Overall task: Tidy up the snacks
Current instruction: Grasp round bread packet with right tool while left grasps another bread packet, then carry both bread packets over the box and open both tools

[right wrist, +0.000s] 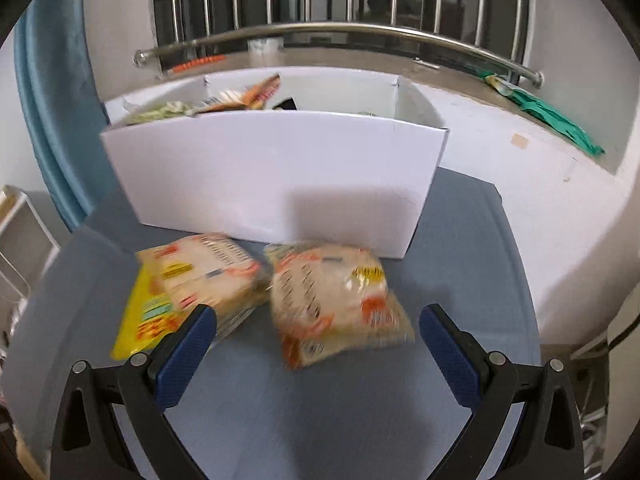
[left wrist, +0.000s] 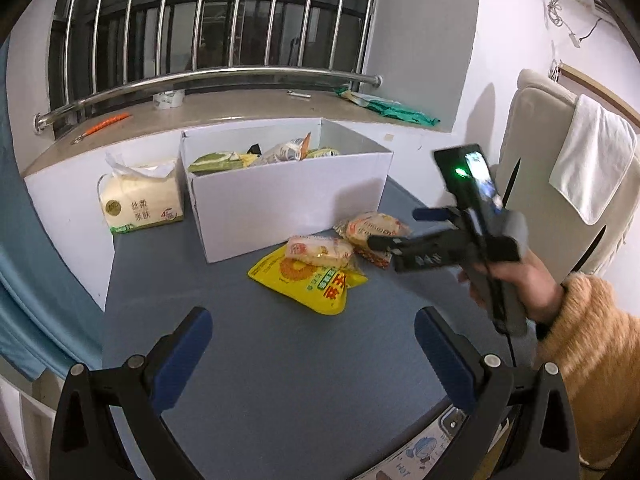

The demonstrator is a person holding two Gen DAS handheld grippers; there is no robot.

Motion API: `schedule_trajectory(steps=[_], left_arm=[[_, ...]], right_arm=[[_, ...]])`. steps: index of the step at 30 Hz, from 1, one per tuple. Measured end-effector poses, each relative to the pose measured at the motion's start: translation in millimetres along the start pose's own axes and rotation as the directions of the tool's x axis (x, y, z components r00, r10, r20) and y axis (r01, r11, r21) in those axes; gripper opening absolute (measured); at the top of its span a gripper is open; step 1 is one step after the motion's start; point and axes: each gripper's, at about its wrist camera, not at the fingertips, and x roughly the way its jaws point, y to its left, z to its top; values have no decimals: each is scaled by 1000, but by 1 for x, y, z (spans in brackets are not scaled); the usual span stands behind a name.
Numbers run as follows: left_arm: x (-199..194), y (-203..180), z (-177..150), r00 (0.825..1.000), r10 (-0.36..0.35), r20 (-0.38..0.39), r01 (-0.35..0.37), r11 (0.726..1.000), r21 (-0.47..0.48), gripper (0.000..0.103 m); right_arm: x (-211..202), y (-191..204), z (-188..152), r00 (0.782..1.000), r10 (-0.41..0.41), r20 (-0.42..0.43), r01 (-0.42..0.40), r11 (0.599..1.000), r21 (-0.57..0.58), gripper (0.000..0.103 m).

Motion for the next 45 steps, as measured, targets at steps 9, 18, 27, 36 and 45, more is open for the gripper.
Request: schedule_trajectory(steps=[9, 18, 27, 36, 45], left_arm=[[7, -1, -9, 999, 12, -38, -12, 1000, 15, 103], [29, -12, 4, 998, 6, -58, -3, 999, 53, 103], [93, -30, 32, 993, 26, -115, -14, 994, 109, 103], [170, -33, 49, 971, 100, -217, -76, 990, 119, 103], [203, -25, 51, 952, 79, -295, -56, 995, 86, 77]], right_arm=[[36, -9, 3, 997, 5, -77, -3, 1000, 21, 81], [-1, -24, -6, 999, 36, -18, -34, 996, 77, 68], [-67, -30, -18, 993, 90, 79, -98, 989, 107, 68], [-130, -31, -46, 981, 125, 151, -143, 983, 112, 68], [-140, -38, -76, 981, 136, 135, -157, 975, 156, 68]])
